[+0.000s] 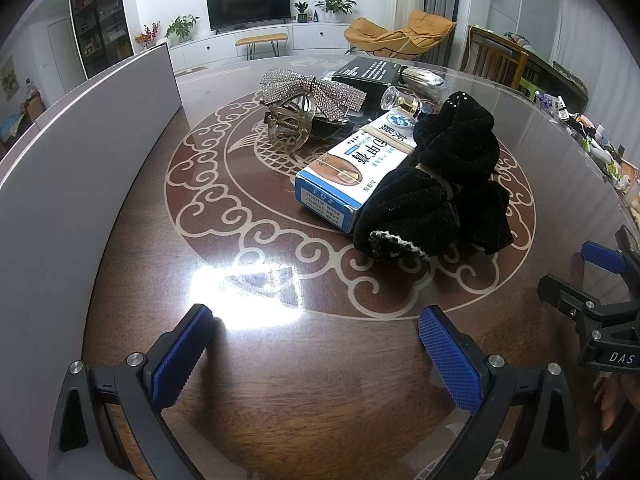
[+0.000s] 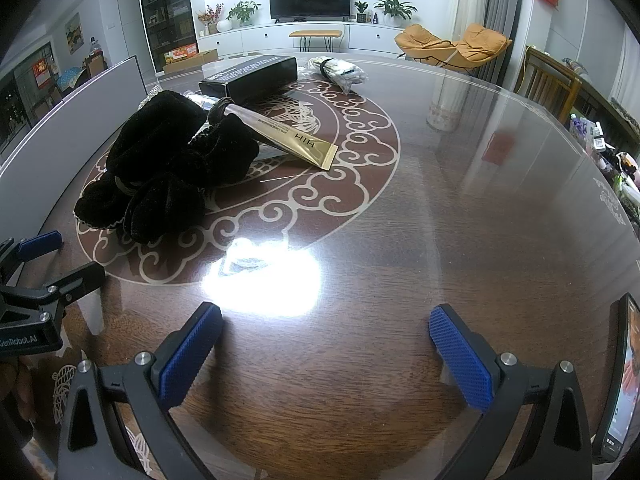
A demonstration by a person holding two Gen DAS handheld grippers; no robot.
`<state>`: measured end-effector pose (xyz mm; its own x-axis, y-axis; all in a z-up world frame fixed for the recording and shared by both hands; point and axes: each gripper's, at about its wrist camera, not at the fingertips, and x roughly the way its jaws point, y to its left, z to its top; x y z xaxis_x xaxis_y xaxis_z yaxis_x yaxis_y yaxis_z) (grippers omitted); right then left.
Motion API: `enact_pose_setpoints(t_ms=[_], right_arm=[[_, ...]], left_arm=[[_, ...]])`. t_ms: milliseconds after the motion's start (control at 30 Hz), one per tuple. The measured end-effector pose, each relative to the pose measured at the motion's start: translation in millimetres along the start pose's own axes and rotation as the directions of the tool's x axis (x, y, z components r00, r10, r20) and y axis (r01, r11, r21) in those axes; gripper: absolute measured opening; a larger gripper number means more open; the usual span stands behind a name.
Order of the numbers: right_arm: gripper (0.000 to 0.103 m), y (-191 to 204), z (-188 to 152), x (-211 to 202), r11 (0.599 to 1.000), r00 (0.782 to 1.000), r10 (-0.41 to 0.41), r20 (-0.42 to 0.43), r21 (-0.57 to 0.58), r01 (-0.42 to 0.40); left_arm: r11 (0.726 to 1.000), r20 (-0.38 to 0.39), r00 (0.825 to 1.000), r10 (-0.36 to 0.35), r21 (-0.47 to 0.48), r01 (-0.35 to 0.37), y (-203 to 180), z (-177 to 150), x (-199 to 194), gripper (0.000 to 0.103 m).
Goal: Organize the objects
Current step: 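Grasp the black fabric bundle with the left tool and lift it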
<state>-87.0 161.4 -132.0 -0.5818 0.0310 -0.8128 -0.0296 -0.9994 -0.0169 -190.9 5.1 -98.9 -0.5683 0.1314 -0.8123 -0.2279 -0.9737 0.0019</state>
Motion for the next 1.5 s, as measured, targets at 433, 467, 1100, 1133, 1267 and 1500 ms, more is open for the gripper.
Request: enact_pose_setpoints(t_ms=[433,467,1100,1133,1267,1500], right_arm=[[0.103,0.2,-0.1,-0.3,1.000,1.000,0.000,0.000,0.000,0.000],[0.103,0.1,-0.2,-0.4,1.000,1.000,0.000,0.000,0.000,0.000],[0.103,0.6,-0.2,-0.1,1.000,1.000,-0.001,0.000,0.001,0.001],[0.103,0.6,-0.3,-0.1,1.000,1.000,-0.001,0.000,0.001,0.001],[0.103,0.6,-0.7,-0.2,1.000,1.000,-0.001,0.000,0.001,0.001],[0.103,0.7,-0.7,-0.2,1.000,1.000,-0.001,0.000,0.001,0.001]], left_arm=[[0.997,0.009,0.997,-0.076,-0.001,0.076,2.9,-1.0,-4.8,0.103],[0.994,0.021,0.994,-0.105,-0.008,0.105,2.5,-0.3,-9.2,0.103],[0.965,0.053,0.967,-0.249,0.103,0.243,-17.7,57.8,-7.6,0.032],[0.967,0.054,0.968,-0.247,0.081,0.242,-9.5,47.3,-15.1,0.032],[0.974,0.046,0.973,-0.226,0.002,0.226,15.4,13.7,-36.5,0.034],[0.962,0.050,0.970,-0.239,-0.120,0.243,44.2,-7.7,-41.2,0.077]])
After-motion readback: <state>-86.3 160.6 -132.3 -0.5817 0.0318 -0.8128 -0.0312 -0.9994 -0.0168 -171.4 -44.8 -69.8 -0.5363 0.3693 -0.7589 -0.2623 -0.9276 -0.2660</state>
